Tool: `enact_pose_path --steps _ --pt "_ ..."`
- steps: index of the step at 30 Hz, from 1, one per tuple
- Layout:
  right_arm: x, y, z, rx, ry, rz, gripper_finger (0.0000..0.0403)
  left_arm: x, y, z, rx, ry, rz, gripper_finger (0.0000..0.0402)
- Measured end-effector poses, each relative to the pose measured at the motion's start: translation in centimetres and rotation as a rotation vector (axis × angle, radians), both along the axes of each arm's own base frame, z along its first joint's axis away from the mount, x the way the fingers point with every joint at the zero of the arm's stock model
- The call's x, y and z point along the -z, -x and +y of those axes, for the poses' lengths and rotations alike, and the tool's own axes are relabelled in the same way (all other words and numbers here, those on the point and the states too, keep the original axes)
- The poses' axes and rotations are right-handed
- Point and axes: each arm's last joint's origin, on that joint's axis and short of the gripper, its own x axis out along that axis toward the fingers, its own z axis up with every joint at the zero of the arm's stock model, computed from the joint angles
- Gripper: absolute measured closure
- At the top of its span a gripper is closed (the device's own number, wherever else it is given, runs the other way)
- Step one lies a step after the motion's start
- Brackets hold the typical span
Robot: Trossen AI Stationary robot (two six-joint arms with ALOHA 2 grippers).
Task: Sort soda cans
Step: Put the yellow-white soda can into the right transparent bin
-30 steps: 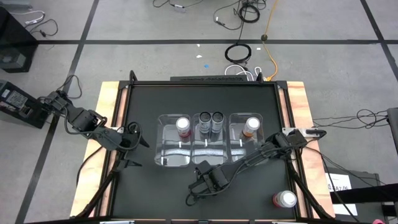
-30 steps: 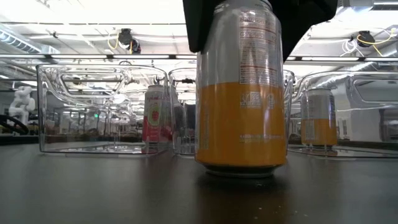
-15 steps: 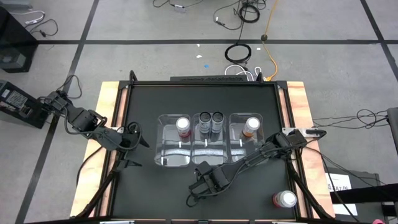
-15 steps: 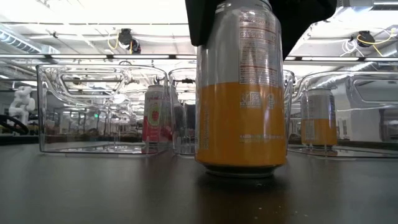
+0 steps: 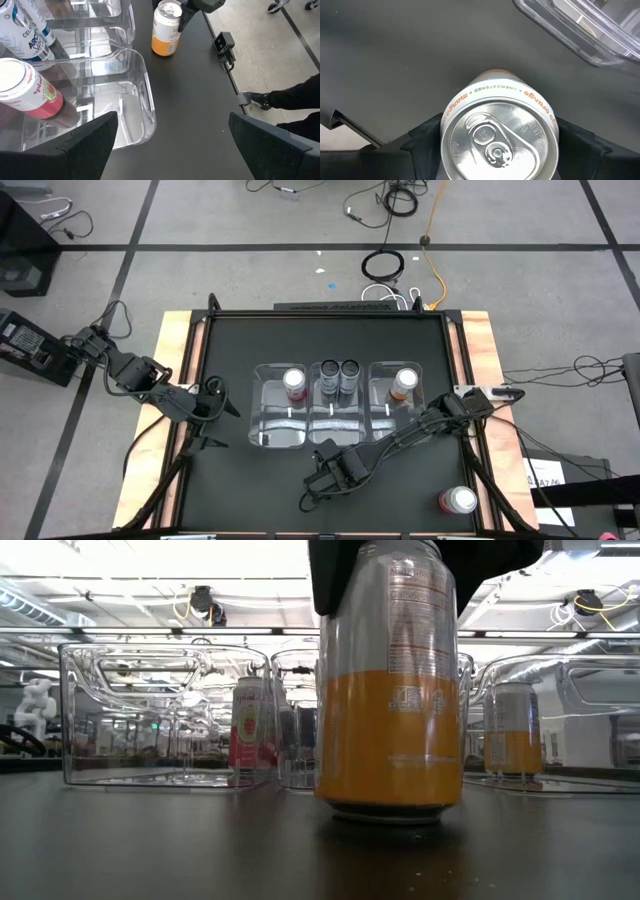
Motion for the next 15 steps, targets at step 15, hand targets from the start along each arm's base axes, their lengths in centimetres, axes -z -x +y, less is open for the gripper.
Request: enact_pose_path --steps 15 --pt "-3.2 0.7 0.5 -0.016 -0.102 -0.103 0.0112 0.0 0.0 0.0 0.0 0.0 0.0 0.0013"
